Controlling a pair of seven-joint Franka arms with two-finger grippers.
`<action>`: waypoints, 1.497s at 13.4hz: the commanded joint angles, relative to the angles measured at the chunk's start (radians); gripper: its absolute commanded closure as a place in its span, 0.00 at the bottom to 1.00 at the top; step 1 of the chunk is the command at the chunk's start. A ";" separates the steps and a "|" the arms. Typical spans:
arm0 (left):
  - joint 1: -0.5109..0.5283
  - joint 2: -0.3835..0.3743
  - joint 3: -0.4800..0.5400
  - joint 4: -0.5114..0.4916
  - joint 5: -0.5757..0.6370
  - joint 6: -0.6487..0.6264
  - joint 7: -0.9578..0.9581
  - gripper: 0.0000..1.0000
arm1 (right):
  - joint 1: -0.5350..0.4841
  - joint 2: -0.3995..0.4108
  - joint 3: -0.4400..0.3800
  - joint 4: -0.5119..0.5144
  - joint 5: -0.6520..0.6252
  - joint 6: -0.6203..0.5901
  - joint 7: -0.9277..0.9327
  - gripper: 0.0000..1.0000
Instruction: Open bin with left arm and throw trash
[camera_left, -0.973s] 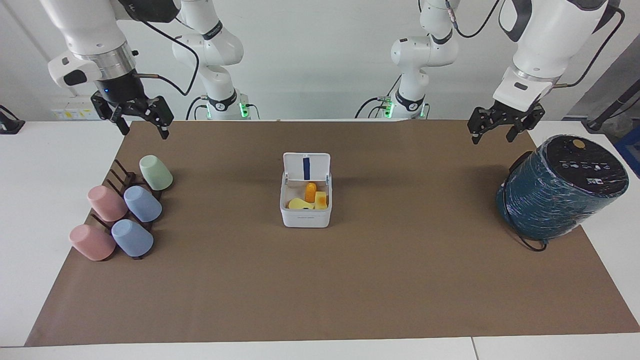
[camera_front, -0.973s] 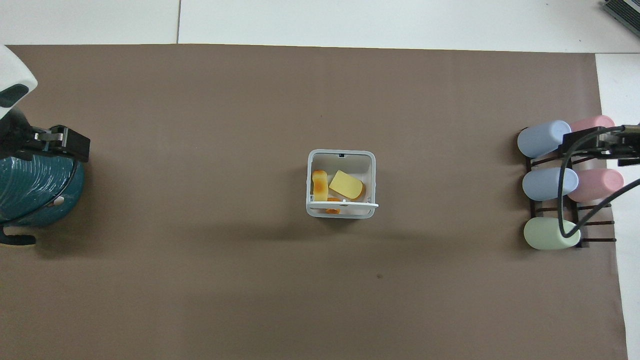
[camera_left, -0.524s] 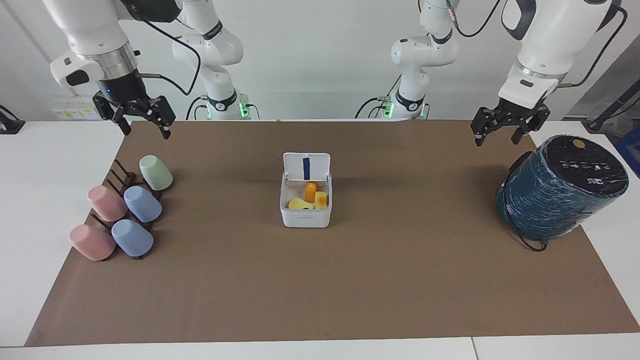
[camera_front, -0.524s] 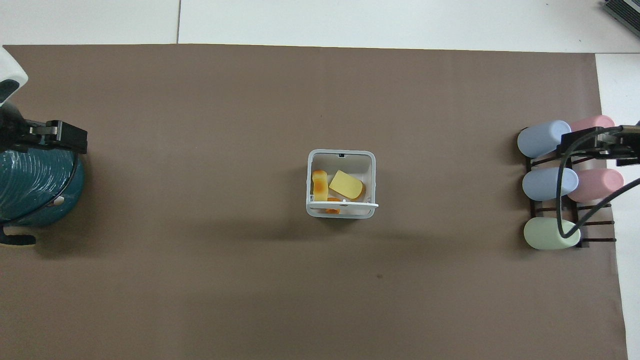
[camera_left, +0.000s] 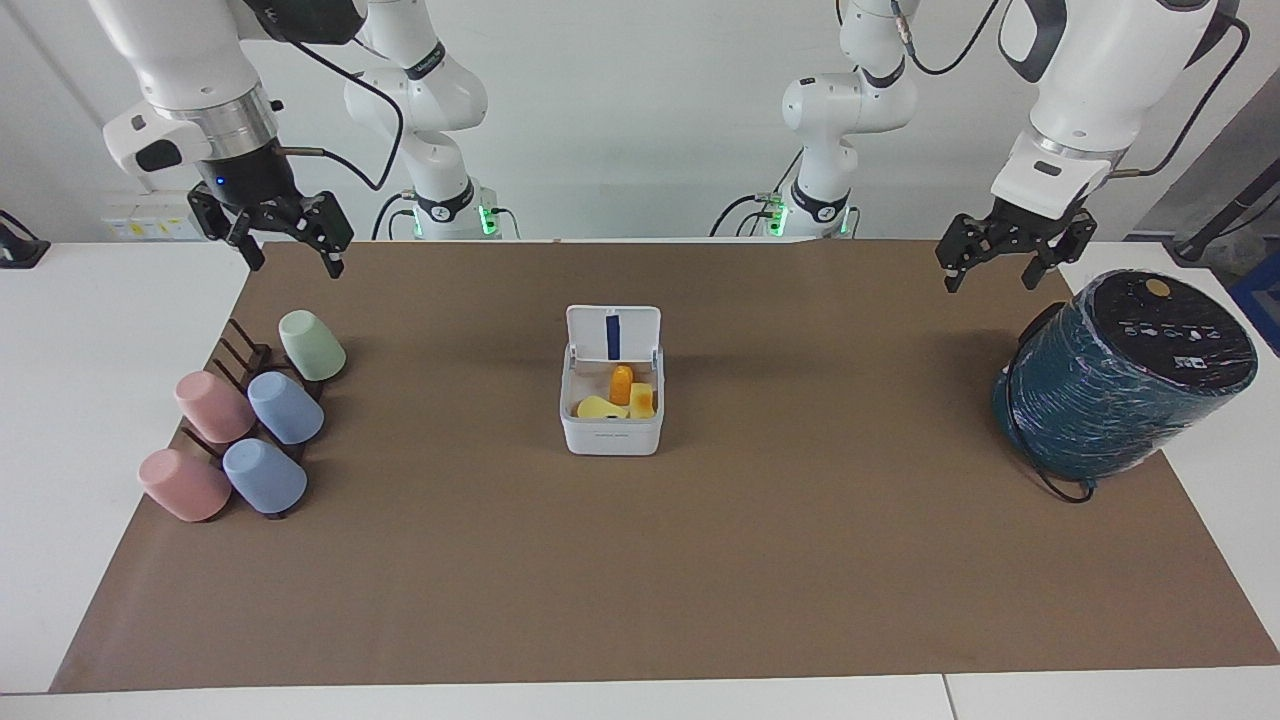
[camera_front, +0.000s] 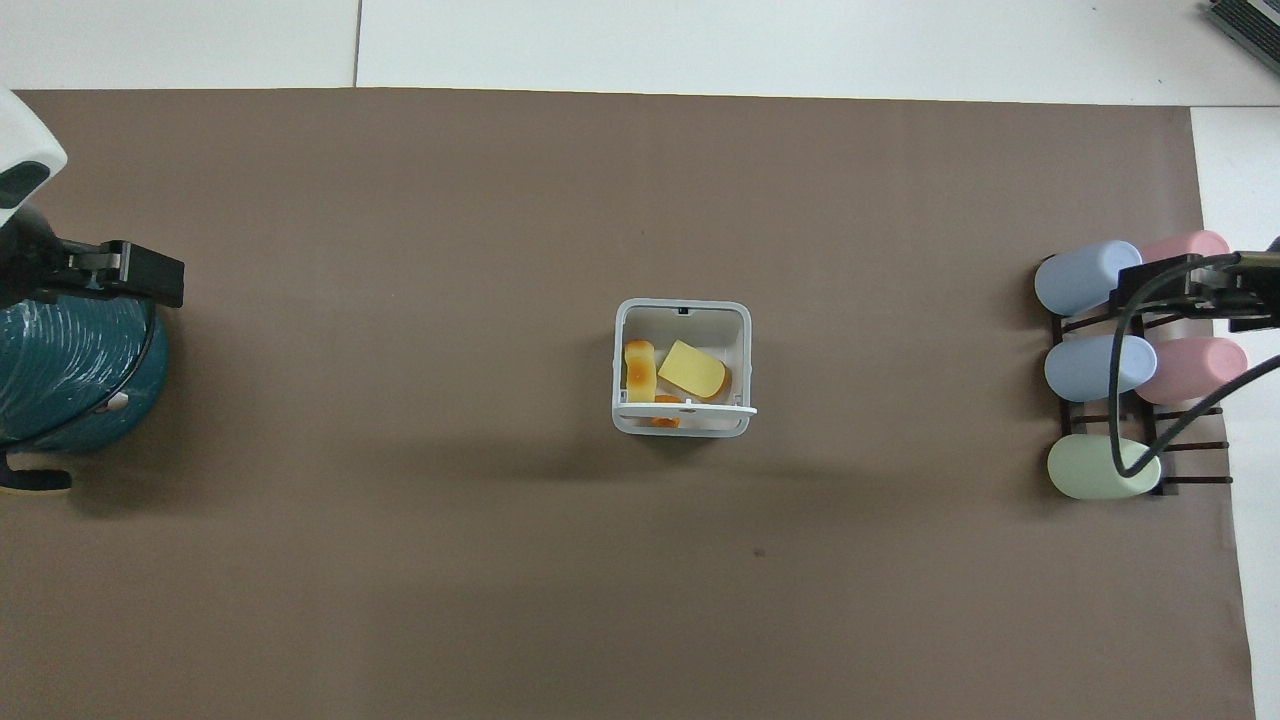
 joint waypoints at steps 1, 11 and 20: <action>0.003 -0.037 -0.002 -0.046 -0.015 0.022 0.016 0.00 | 0.002 -0.011 -0.008 -0.005 0.015 -0.014 -0.027 0.00; -0.001 -0.045 0.000 -0.061 -0.073 0.017 0.037 0.00 | -0.002 -0.020 -0.011 -0.013 0.047 -0.048 -0.121 0.00; 0.011 -0.048 0.010 -0.069 -0.071 0.005 0.025 0.00 | 0.009 -0.023 -0.008 -0.011 0.036 -0.048 -0.076 0.00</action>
